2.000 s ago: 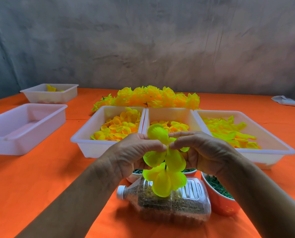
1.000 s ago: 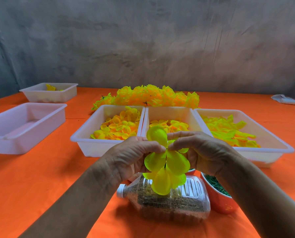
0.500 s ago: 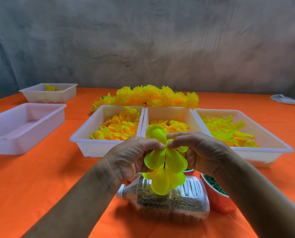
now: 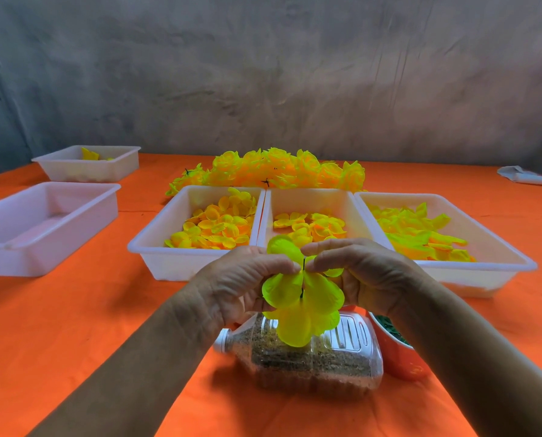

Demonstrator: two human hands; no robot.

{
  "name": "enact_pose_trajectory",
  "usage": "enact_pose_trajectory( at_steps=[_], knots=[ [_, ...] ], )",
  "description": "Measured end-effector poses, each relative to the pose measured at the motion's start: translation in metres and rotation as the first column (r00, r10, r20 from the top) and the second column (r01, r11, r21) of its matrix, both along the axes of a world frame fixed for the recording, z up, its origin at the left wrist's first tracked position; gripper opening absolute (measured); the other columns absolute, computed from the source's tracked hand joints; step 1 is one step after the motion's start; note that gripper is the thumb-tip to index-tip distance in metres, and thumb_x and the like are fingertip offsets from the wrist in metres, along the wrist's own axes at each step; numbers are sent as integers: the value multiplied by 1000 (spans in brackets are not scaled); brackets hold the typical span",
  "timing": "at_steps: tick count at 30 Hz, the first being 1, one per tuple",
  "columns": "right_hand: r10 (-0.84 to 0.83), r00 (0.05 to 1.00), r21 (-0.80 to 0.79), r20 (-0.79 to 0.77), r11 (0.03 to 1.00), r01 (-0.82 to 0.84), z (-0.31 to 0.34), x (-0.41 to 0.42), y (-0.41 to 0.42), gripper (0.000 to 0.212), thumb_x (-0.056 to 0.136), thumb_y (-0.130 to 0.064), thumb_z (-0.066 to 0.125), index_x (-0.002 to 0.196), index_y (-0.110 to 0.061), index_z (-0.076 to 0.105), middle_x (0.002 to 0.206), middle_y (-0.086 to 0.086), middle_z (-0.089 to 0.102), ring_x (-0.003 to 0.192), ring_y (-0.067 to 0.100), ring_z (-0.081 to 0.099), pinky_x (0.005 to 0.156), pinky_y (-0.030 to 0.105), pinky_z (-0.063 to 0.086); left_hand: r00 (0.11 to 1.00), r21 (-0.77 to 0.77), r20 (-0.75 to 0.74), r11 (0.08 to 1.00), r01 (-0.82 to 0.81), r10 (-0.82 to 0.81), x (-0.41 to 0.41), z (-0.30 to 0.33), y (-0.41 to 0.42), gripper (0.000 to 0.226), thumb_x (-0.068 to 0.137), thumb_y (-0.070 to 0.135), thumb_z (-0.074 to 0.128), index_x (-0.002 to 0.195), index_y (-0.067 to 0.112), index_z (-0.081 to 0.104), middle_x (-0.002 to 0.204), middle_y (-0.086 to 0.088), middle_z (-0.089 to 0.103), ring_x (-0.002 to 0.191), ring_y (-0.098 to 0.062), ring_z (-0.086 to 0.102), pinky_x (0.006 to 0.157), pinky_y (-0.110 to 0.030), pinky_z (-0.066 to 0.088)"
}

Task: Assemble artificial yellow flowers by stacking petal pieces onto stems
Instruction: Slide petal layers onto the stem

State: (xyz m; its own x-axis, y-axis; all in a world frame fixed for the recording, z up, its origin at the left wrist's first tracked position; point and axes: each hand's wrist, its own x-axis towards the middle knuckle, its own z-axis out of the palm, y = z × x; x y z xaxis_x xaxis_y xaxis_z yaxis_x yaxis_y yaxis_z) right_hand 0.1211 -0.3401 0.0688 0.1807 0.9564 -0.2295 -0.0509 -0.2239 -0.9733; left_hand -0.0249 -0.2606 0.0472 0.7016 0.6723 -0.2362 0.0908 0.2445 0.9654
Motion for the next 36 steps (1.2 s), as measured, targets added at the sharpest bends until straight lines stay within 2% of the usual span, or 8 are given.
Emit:
enact_pose_trajectory(
  at_steps=[4, 9, 18, 21, 25, 30, 32, 36],
  knots=[
    [-17, 997, -6, 69, 1000, 17, -2, 0, -1, 23, 77, 5, 64, 91, -13, 68, 76, 13, 72, 65, 26, 66, 65, 35, 55, 999, 18, 21, 999, -26, 25, 0, -1, 0, 18, 75, 0, 67, 92, 6, 68, 77, -11, 72, 62, -20, 68, 62, -32, 56],
    [-28, 992, -23, 121, 999, 31, -5, 0, -3, 24, 76, 5, 67, 90, -15, 67, 66, 4, 71, 55, 15, 65, 60, 28, 54, 997, 94, -18, 993, -67, 69, 1, -3, 2, 20, 73, -2, 70, 92, 6, 68, 79, -13, 71, 64, -22, 67, 68, -36, 54],
    [-58, 980, -60, 188, 996, 70, -11, -2, -5, 26, 74, 5, 69, 92, -14, 67, 55, -1, 65, 44, 6, 58, 43, 17, 45, 996, 160, -64, 985, -59, 70, 1, -8, 2, 18, 73, -7, 69, 81, 9, 67, 70, -7, 71, 60, -19, 68, 56, -29, 57],
    [-71, 972, -65, 223, 994, 87, -10, -3, -4, 28, 74, 3, 70, 94, -15, 67, 57, 0, 63, 44, 6, 56, 44, 16, 42, 993, 196, -85, 978, -64, 82, 2, -8, 2, 20, 73, -7, 69, 81, 12, 67, 65, -3, 71, 57, -15, 67, 52, -24, 55],
    [-78, 963, -48, 260, 994, 94, -9, -4, -5, 29, 73, 3, 70, 97, -13, 68, 56, 0, 61, 43, 5, 54, 43, 15, 41, 989, 293, -111, 954, -58, 95, 2, -7, 2, 22, 73, -6, 71, 82, 13, 68, 73, -6, 70, 67, -20, 65, 62, -27, 51],
    [-92, 949, -24, 302, 994, 104, -9, -4, -5, 27, 71, 3, 72, 93, -13, 69, 56, 0, 59, 47, 7, 54, 51, 20, 41, 987, 353, -129, 935, -42, 93, 1, -5, 2, 22, 72, -6, 73, 88, 8, 67, 85, -16, 69, 72, -22, 63, 59, -26, 47],
    [-87, 948, -26, 307, 995, 100, -10, -4, -5, 27, 71, 5, 73, 91, -13, 68, 52, -1, 58, 43, 5, 53, 46, 16, 41, 986, 358, -141, 933, -28, 84, 1, -6, 2, 23, 71, -8, 72, 84, 10, 67, 83, -15, 69, 69, -22, 63, 59, -26, 47],
    [-71, 950, -52, 303, 995, 91, -16, -4, -4, 26, 72, 7, 72, 84, -16, 65, 47, -3, 54, 35, 0, 50, 38, 11, 38, 985, 351, -152, 936, -22, 80, 3, -11, 3, 24, 70, -13, 71, 84, 5, 65, 87, -22, 67, 76, -26, 62, 79, -40, 52]
  ],
)
